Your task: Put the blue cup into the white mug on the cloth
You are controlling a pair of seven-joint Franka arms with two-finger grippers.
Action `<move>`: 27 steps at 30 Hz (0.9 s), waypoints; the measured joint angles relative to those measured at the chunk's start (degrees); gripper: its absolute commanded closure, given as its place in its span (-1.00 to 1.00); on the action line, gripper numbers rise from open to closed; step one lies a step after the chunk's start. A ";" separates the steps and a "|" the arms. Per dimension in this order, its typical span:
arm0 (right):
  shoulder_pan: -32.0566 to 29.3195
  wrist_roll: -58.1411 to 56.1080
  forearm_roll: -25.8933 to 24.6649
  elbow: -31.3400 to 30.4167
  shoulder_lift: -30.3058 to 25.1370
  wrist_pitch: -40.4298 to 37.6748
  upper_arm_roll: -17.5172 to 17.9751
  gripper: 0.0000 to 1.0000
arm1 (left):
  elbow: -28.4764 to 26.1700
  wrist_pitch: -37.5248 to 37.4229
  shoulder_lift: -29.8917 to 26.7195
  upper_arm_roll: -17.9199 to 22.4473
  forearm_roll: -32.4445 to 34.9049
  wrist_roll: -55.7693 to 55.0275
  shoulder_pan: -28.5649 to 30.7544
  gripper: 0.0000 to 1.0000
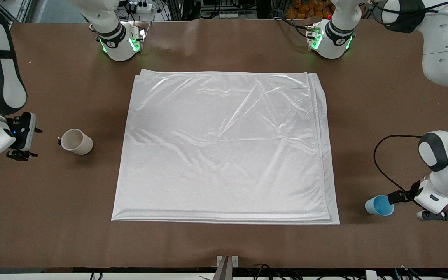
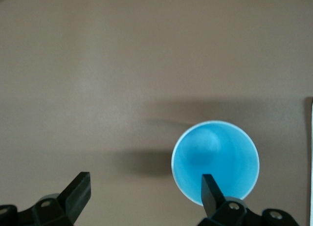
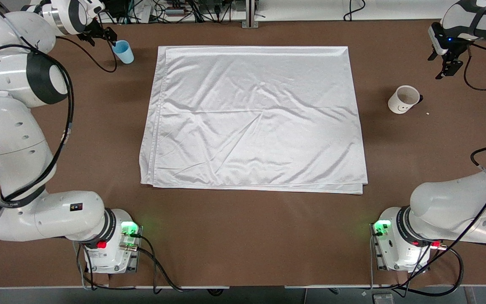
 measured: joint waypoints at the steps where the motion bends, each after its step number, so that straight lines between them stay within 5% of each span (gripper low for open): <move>1: -0.01 -0.64 -0.02 0.00 0.34 0.44 0.00 -1.00 | 0.00 0.32 0.05 0.00 0.00 0.00 0.00 -1.00; 21: -1.64 -5.44 -0.10 -0.22 7.75 6.18 -0.29 -1.00 | -0.29 2.80 3.64 -0.14 0.00 0.00 -0.63 -1.00; 24: -2.13 -5.44 -0.10 -0.61 8.29 6.19 -0.31 -1.00 | -0.30 3.28 4.19 -0.20 0.00 0.00 -0.67 -0.27; 27: -2.55 -5.44 -0.10 -1.23 8.62 6.19 -0.33 -1.00 | -0.31 3.54 4.54 -0.26 0.00 -0.05 -0.73 0.67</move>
